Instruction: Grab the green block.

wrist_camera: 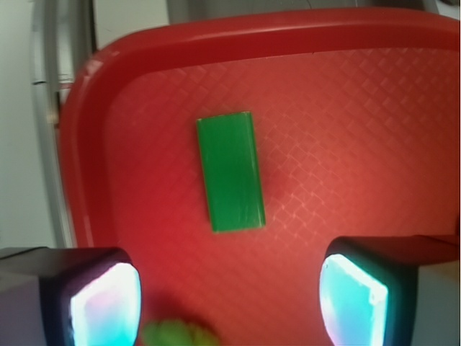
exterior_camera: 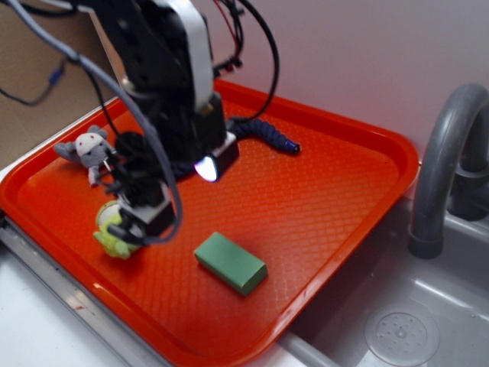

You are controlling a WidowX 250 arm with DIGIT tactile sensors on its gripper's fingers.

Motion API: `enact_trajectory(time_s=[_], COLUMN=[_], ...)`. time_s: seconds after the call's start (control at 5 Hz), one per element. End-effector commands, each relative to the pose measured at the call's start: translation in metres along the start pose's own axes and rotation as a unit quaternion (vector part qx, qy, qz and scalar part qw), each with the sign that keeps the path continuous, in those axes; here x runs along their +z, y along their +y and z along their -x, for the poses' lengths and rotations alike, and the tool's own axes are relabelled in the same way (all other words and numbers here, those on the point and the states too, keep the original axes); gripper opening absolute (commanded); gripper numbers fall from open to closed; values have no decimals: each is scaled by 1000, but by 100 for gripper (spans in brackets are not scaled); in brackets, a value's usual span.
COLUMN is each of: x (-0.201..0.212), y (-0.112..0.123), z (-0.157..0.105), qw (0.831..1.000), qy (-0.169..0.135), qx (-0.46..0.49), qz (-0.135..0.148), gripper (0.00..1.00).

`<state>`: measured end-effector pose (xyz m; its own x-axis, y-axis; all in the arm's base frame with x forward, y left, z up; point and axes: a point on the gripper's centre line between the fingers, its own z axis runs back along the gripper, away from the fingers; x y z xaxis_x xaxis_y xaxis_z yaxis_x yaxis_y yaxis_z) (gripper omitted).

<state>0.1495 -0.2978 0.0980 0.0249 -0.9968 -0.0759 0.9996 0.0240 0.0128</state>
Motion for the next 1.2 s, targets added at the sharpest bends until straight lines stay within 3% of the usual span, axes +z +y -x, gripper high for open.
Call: enact_trajectory(time_s=[0.0,0.2,0.4,0.6,0.8,1.0], x=[-17,-34,-53,-57,-45,-13], y=[-26,-28,-30,-33,-38,-34], z=[-8,-15,-26,-35,-37,-21], qw=[1000,1000,999,998,997,990], qy=[-8,8,43,51,61,93], qx=[-9,-11,-18,-33,-8,104], qz=[-8,-7,-9,-9,-43,-38], gripper=[100,100,100,100,0,0])
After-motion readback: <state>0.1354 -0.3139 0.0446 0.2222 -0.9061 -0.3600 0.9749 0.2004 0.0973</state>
